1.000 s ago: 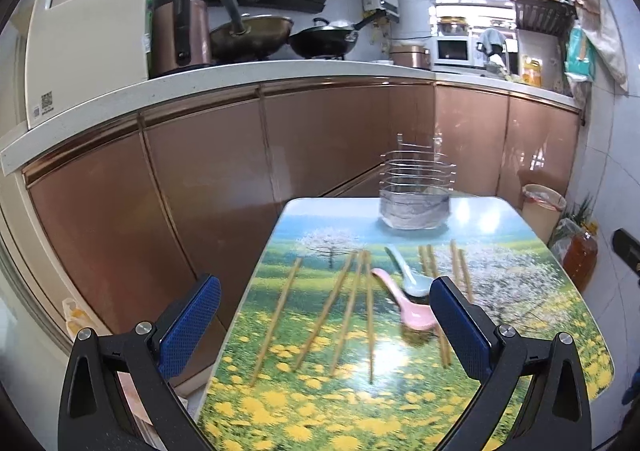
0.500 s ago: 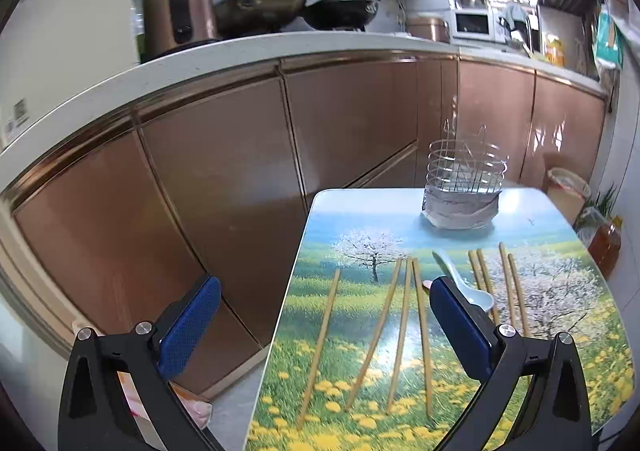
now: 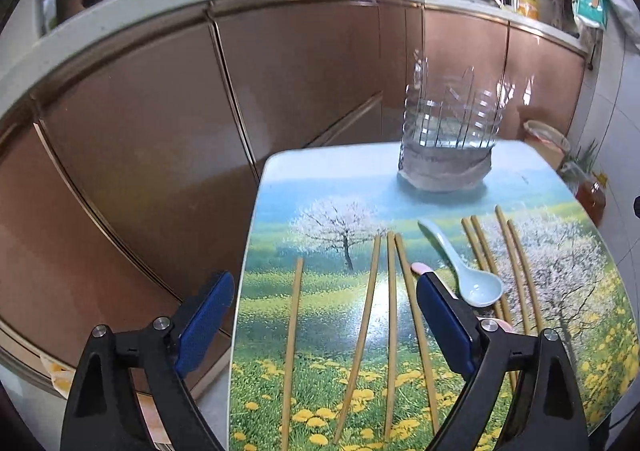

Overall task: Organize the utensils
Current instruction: 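Lower the left gripper over one chopstick while the right gripper lowers over another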

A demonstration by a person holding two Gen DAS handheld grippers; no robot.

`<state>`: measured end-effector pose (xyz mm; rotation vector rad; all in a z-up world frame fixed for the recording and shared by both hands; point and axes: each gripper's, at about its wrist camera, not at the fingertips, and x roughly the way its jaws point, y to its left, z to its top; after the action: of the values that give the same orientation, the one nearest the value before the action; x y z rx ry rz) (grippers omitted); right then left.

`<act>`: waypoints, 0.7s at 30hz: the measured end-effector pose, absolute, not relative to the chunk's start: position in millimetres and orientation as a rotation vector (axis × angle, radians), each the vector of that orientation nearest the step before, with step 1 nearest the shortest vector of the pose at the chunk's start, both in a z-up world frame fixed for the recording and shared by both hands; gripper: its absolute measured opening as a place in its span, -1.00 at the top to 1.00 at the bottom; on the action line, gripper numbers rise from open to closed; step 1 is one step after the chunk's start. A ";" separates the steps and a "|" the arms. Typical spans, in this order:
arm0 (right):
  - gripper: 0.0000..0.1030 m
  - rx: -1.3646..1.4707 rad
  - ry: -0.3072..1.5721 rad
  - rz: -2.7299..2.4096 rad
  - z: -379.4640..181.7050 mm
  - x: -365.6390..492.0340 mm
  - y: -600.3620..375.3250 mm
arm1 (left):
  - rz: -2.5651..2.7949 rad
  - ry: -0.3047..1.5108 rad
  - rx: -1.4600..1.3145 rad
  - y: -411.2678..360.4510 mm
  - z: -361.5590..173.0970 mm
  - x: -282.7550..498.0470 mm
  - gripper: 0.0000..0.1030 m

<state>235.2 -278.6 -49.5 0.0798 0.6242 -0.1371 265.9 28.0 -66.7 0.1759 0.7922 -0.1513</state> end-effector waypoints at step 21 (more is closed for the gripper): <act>0.28 0.125 0.880 0.150 -113.4 313.5 -259.4 | -0.516 1.100 0.142 -10.5 -139.3 318.7 0.16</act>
<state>313.5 -259.4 -113.4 0.1246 0.8798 0.1504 318.7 -10.5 -139.3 0.1418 1.0997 -0.5164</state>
